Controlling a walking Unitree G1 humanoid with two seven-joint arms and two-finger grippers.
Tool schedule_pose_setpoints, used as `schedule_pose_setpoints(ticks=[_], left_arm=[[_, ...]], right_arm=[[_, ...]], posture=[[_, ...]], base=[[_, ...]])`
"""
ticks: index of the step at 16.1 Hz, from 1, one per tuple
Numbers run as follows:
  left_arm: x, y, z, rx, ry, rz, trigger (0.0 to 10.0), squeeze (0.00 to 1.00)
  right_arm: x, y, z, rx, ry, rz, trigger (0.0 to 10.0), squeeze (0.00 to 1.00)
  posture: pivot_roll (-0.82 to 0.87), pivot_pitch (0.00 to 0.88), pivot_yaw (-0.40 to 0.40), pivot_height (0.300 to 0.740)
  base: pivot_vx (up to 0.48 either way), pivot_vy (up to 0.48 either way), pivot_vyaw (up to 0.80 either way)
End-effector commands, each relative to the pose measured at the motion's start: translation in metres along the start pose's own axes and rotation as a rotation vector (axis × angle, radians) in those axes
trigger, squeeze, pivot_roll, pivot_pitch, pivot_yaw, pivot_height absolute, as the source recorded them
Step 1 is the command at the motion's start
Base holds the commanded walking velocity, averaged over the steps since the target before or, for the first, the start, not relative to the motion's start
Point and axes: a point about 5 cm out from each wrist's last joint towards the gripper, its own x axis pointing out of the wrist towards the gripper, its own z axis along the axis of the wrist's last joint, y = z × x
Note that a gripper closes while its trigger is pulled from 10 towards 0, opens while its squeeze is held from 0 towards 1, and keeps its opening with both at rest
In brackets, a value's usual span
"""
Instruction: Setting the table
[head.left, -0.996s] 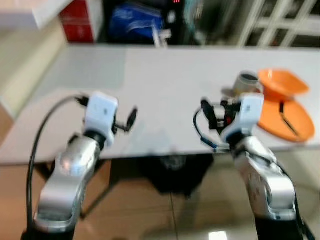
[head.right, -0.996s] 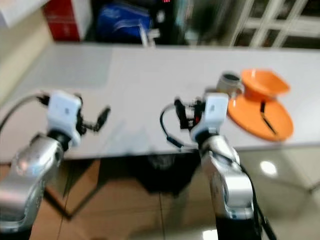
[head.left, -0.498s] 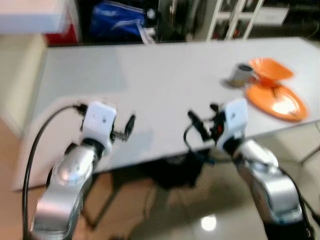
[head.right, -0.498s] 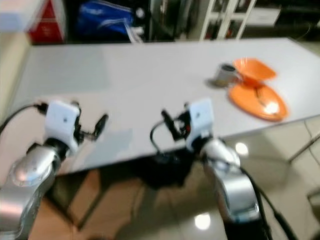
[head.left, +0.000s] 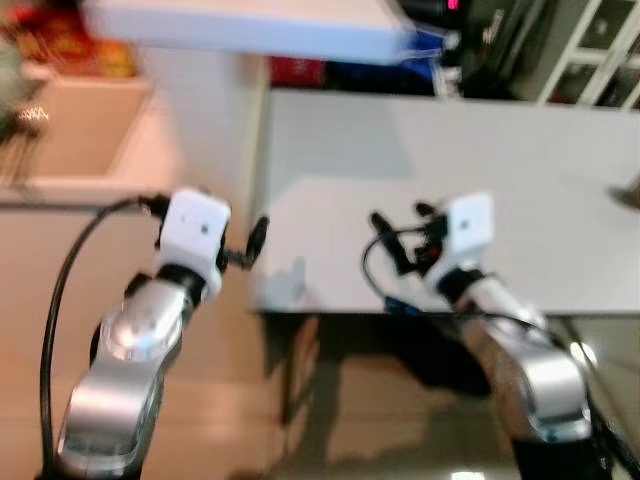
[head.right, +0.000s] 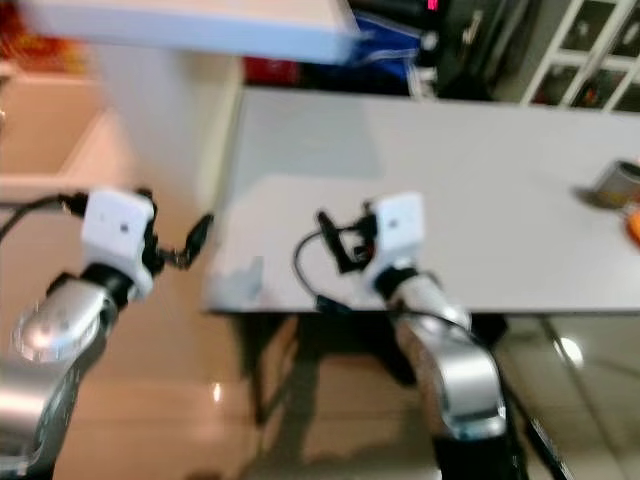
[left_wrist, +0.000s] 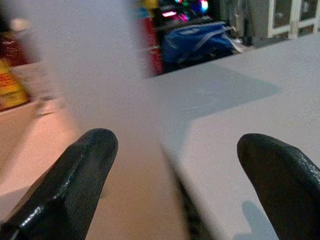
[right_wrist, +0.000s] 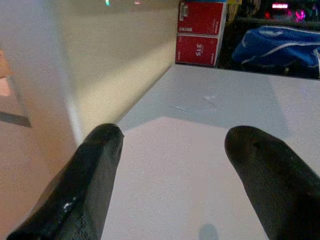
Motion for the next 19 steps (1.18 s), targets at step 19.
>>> schedule_pose_setpoints(ticks=[19], left_arm=[[0.019, -0.004, 0.0, -0.06, -0.007, 0.076, 10.0, 0.0]], right_arm=[[0.014, -0.012, 0.015, 0.002, -0.024, -0.102, 10.0, 0.0]], posture=[[-0.07, 0.0, -0.052, 0.74]], base=[[0.0, 0.379, 0.0]])
